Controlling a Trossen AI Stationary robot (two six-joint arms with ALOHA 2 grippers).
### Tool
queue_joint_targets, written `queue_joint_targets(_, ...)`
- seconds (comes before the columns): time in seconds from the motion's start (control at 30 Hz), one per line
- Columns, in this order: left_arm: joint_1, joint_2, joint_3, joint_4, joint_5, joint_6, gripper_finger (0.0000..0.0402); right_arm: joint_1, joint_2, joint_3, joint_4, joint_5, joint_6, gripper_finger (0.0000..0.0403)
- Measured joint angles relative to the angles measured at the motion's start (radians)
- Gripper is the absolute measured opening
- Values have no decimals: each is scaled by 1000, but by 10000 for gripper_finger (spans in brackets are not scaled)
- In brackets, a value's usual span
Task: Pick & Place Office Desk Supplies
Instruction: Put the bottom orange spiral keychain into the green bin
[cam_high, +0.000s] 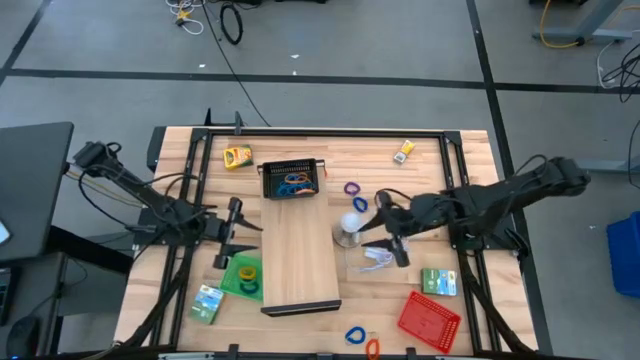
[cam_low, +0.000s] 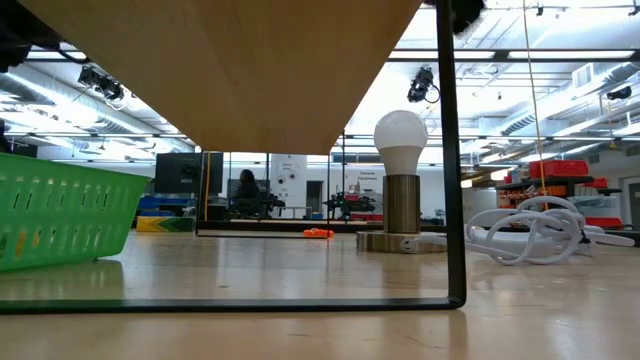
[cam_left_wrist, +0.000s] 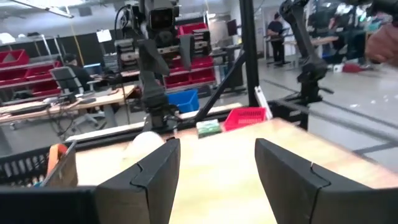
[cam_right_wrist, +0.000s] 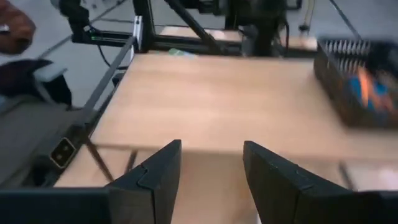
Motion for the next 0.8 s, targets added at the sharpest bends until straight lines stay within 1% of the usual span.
queue_joint_targets(0.07, 13, 0, -2, -8, 0, 7, 213, 29, -21, -65, 35, 21, 74, 181)
queue_joint_targets(0.13, 28, 0, -2, -22, -1, 10, 213, 72, -15, -108, 44, 30, 145, 181)
queue_joint_targets(0.3, 68, 0, -1, -47, -2, 11, 213, 172, 116, -115, 55, 59, 272, 181)
queue_joint_targets(0.47, 97, 0, 0, -57, -2, 20, 213, 237, 280, -82, 50, 41, 411, 181)
queue_joint_targets(0.63, 120, 0, 0, -67, -2, 24, 213, 297, 385, -20, 55, 28, 506, 181)
queue_joint_targets(0.73, 120, 0, 0, -68, -3, 28, 213, 328, 453, 56, 34, 28, 523, 181)
queue_joint_targets(0.8, 120, 0, 0, -65, -2, 30, 213, 346, 498, 123, -52, 20, 524, 181)
